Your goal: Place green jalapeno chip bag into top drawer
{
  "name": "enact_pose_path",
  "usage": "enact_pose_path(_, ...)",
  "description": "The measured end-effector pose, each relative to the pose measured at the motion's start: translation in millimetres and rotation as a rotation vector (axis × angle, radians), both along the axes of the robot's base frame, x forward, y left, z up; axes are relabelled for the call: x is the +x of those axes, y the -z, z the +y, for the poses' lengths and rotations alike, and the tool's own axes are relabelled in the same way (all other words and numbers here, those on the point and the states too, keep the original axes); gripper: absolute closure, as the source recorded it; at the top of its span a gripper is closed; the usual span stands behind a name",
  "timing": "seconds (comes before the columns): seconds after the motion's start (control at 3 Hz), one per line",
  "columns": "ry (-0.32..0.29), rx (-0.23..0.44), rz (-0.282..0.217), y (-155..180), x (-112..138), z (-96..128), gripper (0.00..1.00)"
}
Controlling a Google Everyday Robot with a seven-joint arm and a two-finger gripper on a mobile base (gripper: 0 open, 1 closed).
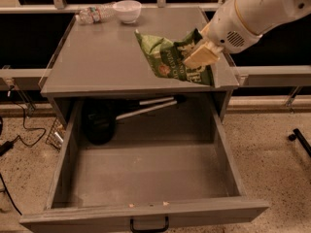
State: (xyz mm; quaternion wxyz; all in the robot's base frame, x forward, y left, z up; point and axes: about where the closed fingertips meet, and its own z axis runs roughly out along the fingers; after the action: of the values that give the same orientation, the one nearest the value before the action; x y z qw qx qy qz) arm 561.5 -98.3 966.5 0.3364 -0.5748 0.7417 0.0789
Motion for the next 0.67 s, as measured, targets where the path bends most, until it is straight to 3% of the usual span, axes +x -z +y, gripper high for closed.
enact_pose_path(0.67, -0.033, 0.071, 0.047, 8, -53, 15, 1.0)
